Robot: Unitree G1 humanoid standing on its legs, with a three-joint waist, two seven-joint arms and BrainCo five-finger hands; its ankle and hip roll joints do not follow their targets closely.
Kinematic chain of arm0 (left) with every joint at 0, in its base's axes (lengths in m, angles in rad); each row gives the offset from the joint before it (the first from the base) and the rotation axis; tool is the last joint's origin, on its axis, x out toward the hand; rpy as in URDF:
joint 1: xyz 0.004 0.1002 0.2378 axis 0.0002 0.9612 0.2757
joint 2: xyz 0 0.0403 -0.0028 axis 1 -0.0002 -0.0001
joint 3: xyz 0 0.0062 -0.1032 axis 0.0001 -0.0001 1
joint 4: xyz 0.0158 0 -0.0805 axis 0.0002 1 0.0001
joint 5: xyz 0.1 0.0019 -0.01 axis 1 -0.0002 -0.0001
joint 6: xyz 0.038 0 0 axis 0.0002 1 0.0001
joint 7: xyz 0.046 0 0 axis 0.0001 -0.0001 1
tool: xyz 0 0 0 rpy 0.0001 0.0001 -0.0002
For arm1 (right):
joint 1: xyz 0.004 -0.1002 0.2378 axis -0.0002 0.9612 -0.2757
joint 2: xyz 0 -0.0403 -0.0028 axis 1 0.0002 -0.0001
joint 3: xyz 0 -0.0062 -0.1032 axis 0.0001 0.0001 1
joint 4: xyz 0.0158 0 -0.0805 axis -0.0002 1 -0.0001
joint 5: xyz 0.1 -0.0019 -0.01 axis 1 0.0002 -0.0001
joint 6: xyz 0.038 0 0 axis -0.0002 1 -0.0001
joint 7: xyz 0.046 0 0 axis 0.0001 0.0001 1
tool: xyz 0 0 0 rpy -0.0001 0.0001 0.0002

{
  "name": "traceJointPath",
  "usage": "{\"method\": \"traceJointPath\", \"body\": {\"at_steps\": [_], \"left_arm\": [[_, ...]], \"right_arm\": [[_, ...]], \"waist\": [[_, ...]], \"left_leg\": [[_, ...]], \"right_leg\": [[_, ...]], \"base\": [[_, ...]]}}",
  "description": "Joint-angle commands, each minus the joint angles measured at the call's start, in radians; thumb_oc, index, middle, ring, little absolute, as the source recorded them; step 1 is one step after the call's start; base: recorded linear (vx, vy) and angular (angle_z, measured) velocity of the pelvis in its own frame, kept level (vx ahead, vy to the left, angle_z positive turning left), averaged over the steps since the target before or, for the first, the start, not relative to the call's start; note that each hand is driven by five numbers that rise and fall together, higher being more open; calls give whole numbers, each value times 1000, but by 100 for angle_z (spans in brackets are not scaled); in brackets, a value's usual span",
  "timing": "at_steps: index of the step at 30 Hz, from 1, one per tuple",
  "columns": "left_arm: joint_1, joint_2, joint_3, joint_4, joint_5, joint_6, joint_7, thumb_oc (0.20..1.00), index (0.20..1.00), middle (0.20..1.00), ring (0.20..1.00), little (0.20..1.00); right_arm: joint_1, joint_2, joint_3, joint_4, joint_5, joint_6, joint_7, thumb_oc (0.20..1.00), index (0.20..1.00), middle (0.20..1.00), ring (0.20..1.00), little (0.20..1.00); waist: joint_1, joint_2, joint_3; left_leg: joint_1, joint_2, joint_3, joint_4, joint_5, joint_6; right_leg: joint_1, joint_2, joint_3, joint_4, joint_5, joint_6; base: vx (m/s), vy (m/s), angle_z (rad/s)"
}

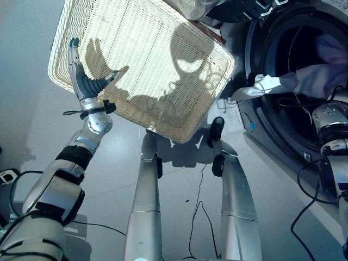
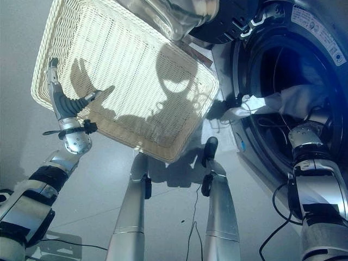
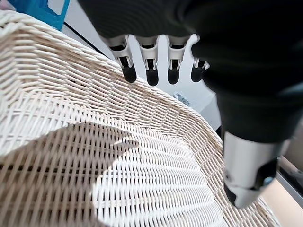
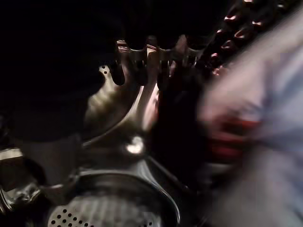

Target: Put the clothes into the washing machine.

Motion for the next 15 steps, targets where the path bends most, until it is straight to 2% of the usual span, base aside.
{"method": "traceJointPath", "body": {"at_steps": [1,3,4,5,6,7,9,12,15], "left_arm": [[-42,-7,24,10,-16,-34,-1,1000,1000,1000,1000,1000],[-45,-14,16,8,-14,-31,0,1000,1000,1000,1000,1000],[-55,-12,8,6,-17,-22,-2,1000,1000,1000,1000,1000],[-57,-12,5,4,-17,-18,-2,1000,1000,1000,1000,1000],[-67,-12,-5,4,-20,-12,-3,1000,1000,1000,1000,1000],[-79,-9,-14,5,-28,-8,-3,1000,1000,1000,1000,1000],[-94,-9,-24,8,-33,-4,-5,1000,1000,1000,1000,1000],[-112,-8,-28,21,-44,-10,-12,1000,1000,1000,1000,1000],[-126,-17,-28,28,-43,-13,-11,1000,1000,1000,1000,1000]], "right_arm": [[-31,-243,8,-1,-134,-34,-69,1000,1000,1000,1000,1000],[-36,-244,40,-3,-369,29,-233,1000,1000,1000,1000,1000],[-43,-243,69,-27,-515,109,-343,1000,1000,1000,1000,1000],[-47,-245,85,-25,-590,153,-381,1000,1000,1000,1000,1000],[-59,-251,133,-13,-782,289,-440,1000,1000,1000,1000,1000],[-78,-252,175,-18,-855,351,-478,1000,1000,1000,1000,1000],[-116,-251,247,3,-902,444,-473,1000,1000,1000,1000,1000],[-151,-243,303,39,-919,467,-427,1000,1000,1000,1000,1000],[-157,-212,338,35,-1018,490,-409,1000,1000,1000,1000,1000]], "waist": [[-7,-14,-4],[-6,-12,-4],[-7,-13,-4],[-7,-14,-4],[-4,-14,-4],[-4,-12,-4],[-1,-8,-4],[1,-2,-4],[3,4,-4]], "left_leg": [[41,-99,44,134,-176,85],[39,-99,46,137,-177,88],[38,-103,45,140,-179,91],[37,-104,45,141,-179,92],[35,-106,45,144,-178,94],[30,-110,43,145,-176,96],[25,-111,42,150,-181,99],[21,-111,44,149,-183,101],[18,-112,47,149,-185,102]], "right_leg": [[123,83,-40,-243,165,52],[122,81,-40,-243,165,54],[123,83,-38,-246,167,54],[123,83,-38,-246,168,54],[121,82,-38,-246,170,55],[117,83,-37,-248,173,55],[115,82,-39,-246,168,55],[111,80,-41,-245,163,54],[106,80,-43,-242,157,53]], "base": [[0,0,0],[0,0,0],[0,0,0],[0,0,0],[0,0,0],[0,0,0],[0,0,0],[0,0,0],[0,0,0]]}}
